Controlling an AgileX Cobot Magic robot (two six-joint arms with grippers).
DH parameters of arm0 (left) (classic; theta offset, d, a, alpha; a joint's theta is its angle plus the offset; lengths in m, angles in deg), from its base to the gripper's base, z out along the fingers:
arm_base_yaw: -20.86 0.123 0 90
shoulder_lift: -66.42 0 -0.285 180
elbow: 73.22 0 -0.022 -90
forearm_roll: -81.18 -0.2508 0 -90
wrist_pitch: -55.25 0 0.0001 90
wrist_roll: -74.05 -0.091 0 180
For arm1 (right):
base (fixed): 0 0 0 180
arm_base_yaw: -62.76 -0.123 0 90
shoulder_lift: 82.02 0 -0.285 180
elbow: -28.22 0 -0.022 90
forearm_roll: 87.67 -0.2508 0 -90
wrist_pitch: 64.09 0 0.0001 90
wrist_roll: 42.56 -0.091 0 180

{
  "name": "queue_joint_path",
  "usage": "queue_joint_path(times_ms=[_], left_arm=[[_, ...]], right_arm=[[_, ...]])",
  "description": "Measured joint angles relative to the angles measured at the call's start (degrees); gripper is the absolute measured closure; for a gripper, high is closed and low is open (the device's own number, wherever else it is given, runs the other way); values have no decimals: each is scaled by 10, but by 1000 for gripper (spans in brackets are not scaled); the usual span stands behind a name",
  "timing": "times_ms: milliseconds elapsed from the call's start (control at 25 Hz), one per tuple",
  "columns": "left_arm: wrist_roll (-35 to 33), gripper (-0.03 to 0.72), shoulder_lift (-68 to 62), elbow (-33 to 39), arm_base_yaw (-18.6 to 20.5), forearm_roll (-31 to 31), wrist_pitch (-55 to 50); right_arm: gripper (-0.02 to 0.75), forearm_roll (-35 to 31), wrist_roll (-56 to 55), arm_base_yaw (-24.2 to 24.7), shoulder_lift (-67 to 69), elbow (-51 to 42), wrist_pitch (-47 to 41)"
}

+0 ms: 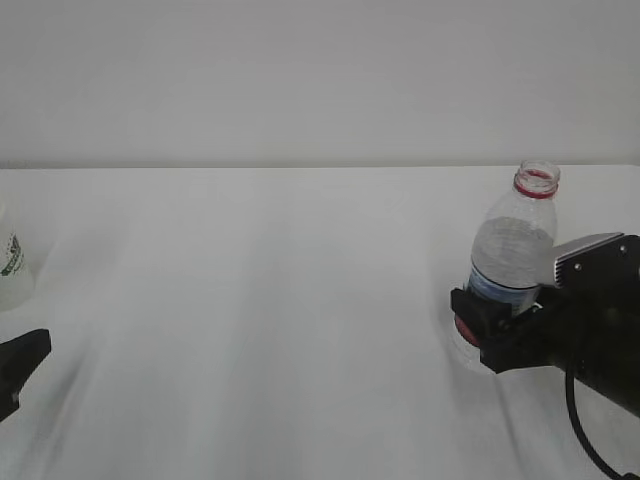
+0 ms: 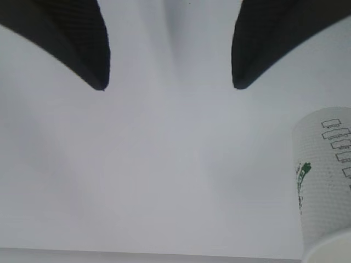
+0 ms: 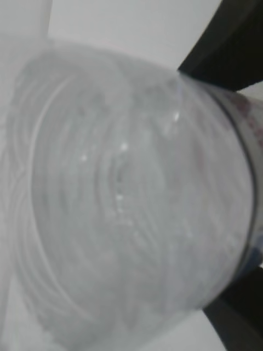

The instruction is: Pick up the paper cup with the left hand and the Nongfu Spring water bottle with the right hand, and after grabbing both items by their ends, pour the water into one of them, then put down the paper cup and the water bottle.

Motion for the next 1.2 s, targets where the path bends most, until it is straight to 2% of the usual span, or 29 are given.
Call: queue_joint_path(times_ms=[320, 920, 1200], left_arm=[[-2, 181, 0, 0, 0, 0, 0], [-26, 181, 0, 0, 0, 0, 0], [-30, 181, 0, -1, 0, 0, 0]], right_arm=[[202, 16, 0, 0, 0, 7, -1], [215, 36, 0, 0, 0, 8, -2], [247, 42, 2, 0, -21, 0, -22]])
